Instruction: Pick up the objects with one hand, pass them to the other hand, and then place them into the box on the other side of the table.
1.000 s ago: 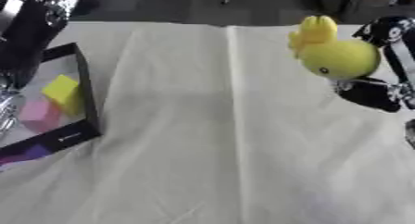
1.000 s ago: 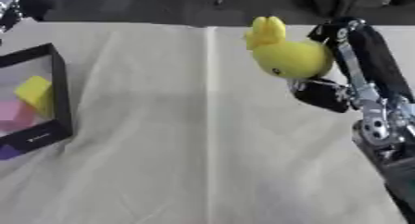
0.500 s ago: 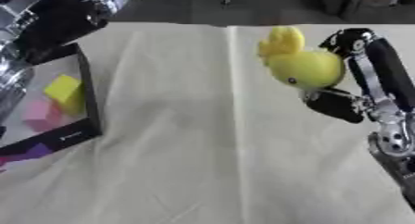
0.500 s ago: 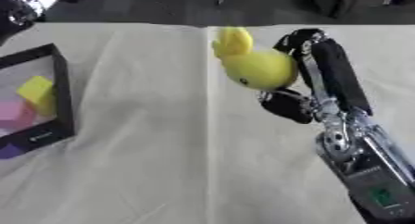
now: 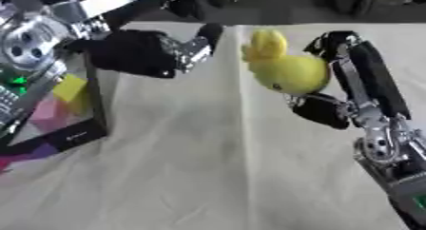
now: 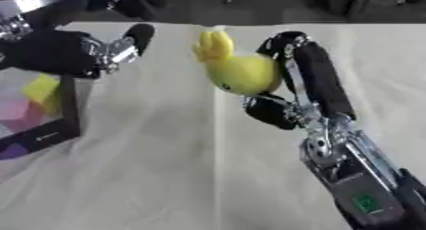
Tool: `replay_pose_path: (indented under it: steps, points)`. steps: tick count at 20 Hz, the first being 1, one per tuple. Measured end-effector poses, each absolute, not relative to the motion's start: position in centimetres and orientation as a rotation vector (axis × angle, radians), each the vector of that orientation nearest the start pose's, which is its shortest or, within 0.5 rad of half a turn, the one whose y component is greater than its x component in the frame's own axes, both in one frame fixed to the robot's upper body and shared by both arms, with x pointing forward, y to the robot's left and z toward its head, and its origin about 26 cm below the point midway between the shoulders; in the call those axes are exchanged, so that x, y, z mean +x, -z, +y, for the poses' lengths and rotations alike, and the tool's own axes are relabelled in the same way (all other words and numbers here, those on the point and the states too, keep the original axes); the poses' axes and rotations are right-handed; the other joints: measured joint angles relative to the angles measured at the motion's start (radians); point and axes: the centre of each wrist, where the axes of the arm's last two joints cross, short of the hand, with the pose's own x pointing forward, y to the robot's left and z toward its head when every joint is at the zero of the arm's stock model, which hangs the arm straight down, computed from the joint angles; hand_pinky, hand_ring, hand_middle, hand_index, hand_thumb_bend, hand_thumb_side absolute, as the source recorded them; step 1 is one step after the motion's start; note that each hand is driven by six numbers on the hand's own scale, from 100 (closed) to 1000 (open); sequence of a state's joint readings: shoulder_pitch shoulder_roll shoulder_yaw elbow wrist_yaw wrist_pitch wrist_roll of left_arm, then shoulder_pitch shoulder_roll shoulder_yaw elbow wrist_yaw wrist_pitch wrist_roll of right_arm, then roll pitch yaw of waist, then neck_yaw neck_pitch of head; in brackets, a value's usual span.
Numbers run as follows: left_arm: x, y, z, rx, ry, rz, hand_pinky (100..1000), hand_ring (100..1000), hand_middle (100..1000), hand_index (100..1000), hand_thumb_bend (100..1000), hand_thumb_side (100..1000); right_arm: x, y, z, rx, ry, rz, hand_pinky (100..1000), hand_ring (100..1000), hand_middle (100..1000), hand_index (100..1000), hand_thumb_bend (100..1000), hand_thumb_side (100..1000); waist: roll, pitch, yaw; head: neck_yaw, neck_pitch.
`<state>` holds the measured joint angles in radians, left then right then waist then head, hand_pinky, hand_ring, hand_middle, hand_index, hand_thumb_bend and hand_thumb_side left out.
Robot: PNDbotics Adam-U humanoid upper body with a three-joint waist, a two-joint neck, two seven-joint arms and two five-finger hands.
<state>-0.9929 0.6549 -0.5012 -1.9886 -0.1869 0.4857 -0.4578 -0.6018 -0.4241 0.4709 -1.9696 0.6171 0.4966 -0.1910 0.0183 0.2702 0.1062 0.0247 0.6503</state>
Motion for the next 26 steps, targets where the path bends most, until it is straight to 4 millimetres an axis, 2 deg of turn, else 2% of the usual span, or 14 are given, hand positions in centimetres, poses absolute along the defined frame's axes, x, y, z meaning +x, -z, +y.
replay_pose_path:
  steps: [2, 8, 9, 13, 15, 16, 20, 22, 26]
  points:
    - [28.5, -34.1, 13.0, 0.432, 1.623, -1.864, 873, 821, 831, 862, 122, 432, 29.9, -22.7, -13.6, -0.873, -0.78, -2.126, 642, 441, 470, 421, 100, 100, 0.002, -0.001, 0.005, -0.001, 0.006]
    - [28.0, -33.6, 11.5, 0.542, 1.758, -1.752, 899, 854, 849, 895, 333, 401, 30.4, -22.1, -12.6, -0.874, -0.806, -2.129, 643, 442, 469, 421, 100, 100, 0.004, -0.002, 0.008, -0.003, 0.008]
    - [28.0, -33.5, 11.3, 0.563, 1.77, -1.738, 905, 862, 851, 905, 407, 408, 30.4, -22.0, -12.5, -0.872, -0.809, -2.128, 642, 440, 469, 421, 100, 100, 0.004, -0.002, 0.009, -0.003, 0.008]
    - [27.8, -33.4, 10.8, 0.642, 1.818, -1.706, 908, 873, 849, 921, 532, 429, 30.5, -22.0, -12.1, -0.866, -0.816, -2.138, 636, 436, 468, 419, 100, 100, 0.004, -0.002, 0.011, -0.004, 0.008]
    - [27.8, -33.3, 10.7, 0.687, 1.836, -1.702, 905, 875, 847, 927, 564, 423, 30.5, -21.9, -11.9, -0.86, -0.816, -2.142, 639, 436, 467, 419, 100, 100, 0.002, -0.002, 0.011, -0.004, 0.007]
    - [27.8, -33.3, 10.7, 0.713, 1.843, -1.698, 899, 874, 844, 935, 572, 392, 30.6, -21.8, -11.9, -0.859, -0.817, -2.142, 641, 436, 467, 419, 100, 100, 0.001, -0.002, 0.011, -0.004, 0.007]
    - [27.7, -33.2, 10.4, 0.819, 1.852, -1.68, 884, 868, 835, 935, 483, 312, 30.7, -21.4, -11.7, -0.863, -0.84, -2.147, 646, 437, 465, 419, 100, 100, -0.001, -0.002, 0.011, 0.0, 0.006]
    - [27.9, -33.0, 10.3, 0.855, 1.851, -1.672, 878, 863, 830, 931, 373, 257, 30.8, -21.3, -11.7, -0.87, -0.852, -2.156, 644, 436, 465, 418, 100, 100, -0.001, -0.002, 0.011, 0.001, 0.006]
    - [28.5, -32.4, 9.8, 0.878, 1.848, -1.646, 867, 852, 819, 921, 212, 278, 30.7, -20.9, -11.3, -0.862, -0.868, -2.18, 644, 441, 465, 419, 100, 100, -0.001, -0.002, 0.012, 0.008, 0.006]
